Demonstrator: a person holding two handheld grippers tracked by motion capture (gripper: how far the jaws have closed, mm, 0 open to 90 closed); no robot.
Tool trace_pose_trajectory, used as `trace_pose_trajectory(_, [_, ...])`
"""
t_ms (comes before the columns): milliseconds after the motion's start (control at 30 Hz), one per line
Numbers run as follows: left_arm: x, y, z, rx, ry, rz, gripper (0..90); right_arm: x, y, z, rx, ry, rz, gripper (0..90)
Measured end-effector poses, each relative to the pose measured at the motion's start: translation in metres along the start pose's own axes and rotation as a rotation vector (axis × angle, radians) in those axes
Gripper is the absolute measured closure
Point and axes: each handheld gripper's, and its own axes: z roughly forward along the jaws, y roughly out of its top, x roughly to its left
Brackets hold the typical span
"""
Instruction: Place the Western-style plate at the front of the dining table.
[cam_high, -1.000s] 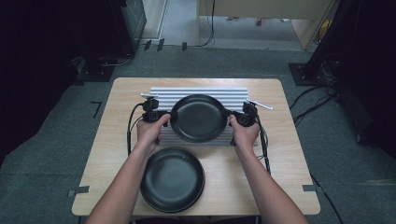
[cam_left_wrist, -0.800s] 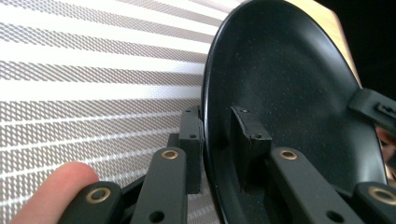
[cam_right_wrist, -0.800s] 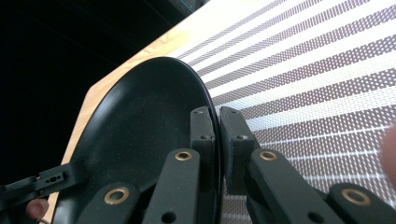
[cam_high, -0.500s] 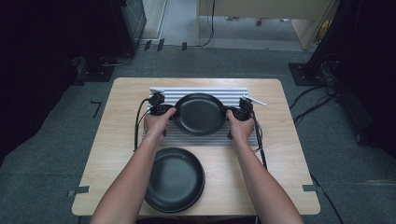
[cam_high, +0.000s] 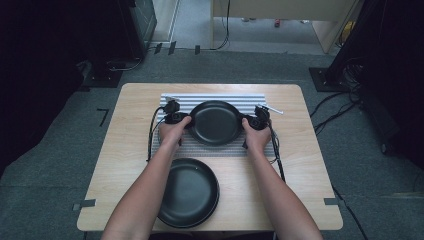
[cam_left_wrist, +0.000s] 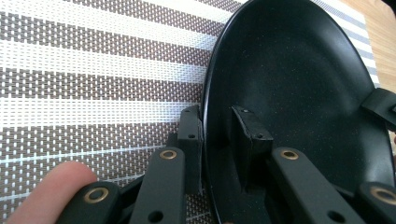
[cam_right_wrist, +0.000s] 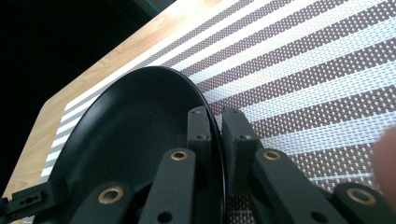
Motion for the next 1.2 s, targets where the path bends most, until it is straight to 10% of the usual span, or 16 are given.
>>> trace_pose_trajectory(200, [-0.003,0.000,-0.010,-0.029,-0.015,0.077,56.1,0.007,-0.001,-0.009,-0.043,-0.020,-0.011,72.3])
trace_pose_trajectory(567, [-0.016,-0.017,-0.054,-0.082,-0.097,0.190,35.3,0.018,-0.003,-0.050,-0.099,-0.127,-0.252,47.6])
trace_pose_trajectory(833, [-0.003,-0.040,-0.088,-0.127,-0.131,0.217,26.0,0.010,-0.007,-0.093,-0.056,-0.055,-0.223,35.8])
trace_pose_trajectory(1200, [0.013,-0.073,-0.131,-0.177,-0.120,0.292,13.6,-0.013,-0.024,-0.125,-0.051,-0.049,-0.301,30.9])
